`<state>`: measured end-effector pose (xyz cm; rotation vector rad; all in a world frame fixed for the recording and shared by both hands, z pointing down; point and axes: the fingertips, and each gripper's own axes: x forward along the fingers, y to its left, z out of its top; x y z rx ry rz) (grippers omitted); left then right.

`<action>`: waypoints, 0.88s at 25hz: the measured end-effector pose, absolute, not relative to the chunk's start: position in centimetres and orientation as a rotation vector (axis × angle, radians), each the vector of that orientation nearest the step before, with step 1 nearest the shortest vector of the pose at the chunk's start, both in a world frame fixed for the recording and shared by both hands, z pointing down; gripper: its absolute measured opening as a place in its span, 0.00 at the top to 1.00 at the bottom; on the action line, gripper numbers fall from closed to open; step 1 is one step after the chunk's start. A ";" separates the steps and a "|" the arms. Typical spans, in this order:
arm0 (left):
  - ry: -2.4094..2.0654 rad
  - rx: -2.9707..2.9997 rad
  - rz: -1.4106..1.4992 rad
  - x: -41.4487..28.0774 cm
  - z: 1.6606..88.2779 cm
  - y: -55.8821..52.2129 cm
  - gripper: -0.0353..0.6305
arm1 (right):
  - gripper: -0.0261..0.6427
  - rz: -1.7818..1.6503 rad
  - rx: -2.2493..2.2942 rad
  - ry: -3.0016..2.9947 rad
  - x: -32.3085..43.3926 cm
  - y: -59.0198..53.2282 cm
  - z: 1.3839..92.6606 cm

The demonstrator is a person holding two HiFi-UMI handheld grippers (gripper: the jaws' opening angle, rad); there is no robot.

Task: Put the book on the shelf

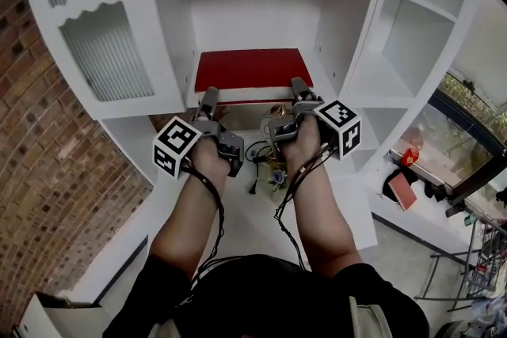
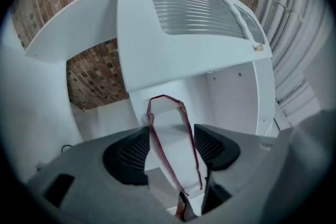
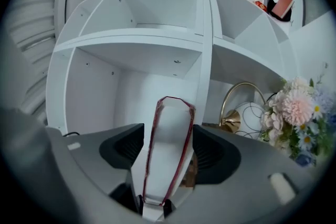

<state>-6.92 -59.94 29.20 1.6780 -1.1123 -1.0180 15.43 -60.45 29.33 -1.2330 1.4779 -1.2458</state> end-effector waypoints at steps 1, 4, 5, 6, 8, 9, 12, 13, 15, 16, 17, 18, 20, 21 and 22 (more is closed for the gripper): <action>-1.110 1.692 -1.027 -7.0 28.9 -59.8 0.52 | 0.51 -1.213 -1.199 1.490 15.4 -60.3 28.9; -1.119 1.754 -1.053 -7.6 28.4 -59.1 0.41 | 0.46 -1.114 -1.121 1.549 15.2 -59.6 28.3; -1.137 1.797 -1.044 -7.7 28.2 -58.7 0.41 | 0.47 -1.083 -1.115 1.573 15.1 -59.3 28.5; -1.167 1.856 -1.022 -7.8 28.1 -58.3 0.41 | 0.51 -1.045 -1.126 1.600 15.1 -59.0 28.6; -1.263 2.008 -0.949 -7.9 28.0 -57.2 0.41 | 0.55 -0.929 -1.196 1.673 15.3 -58.1 29.1; -1.324 2.094 -0.900 -7.9 28.2 -56.5 0.42 | 0.56 -0.845 -1.249 1.722 15.4 -57.5 29.2; -1.549 2.342 -0.720 -8.0 29.1 -54.3 0.45 | 0.63 -0.482 -1.462 1.911 15.2 -55.3 29.4; -1.623 2.408 -0.653 -8.0 29.6 -53.6 0.47 | 0.66 -0.346 -1.539 1.973 14.7 -54.6 29.6; -1.740 2.515 -0.524 -8.0 30.5 -52.2 0.54 | 0.72 -0.101 -1.668 2.074 13.4 -53.2 30.1; -1.787 2.557 -0.469 -8.0 30.8 -51.5 0.58 | 0.76 -0.006 -1.707 2.112 12.8 -52.4 30.3; -1.830 2.592 -0.423 -8.0 31.1 -50.8 0.63 | 0.80 0.067 -1.731 2.141 12.1 -51.7 30.6; -1.870 2.617 -0.386 -8.2 31.4 -50.1 0.69 | 0.83 0.119 -1.744 2.163 11.7 -51.1 30.9; -1.927 2.640 -0.326 -8.5 32.4 -48.8 0.82 | 0.89 0.163 -1.762 2.189 11.1 -50.0 31.9; -1.938 2.638 -0.301 -8.6 33.1 -48.3 0.89 | 0.93 0.159 -1.768 2.200 11.0 -49.6 32.6; -1.937 2.630 -0.280 -8.8 33.9 -47.9 0.94 | 0.94 0.147 -1.770 2.214 10.8 -49.3 33.3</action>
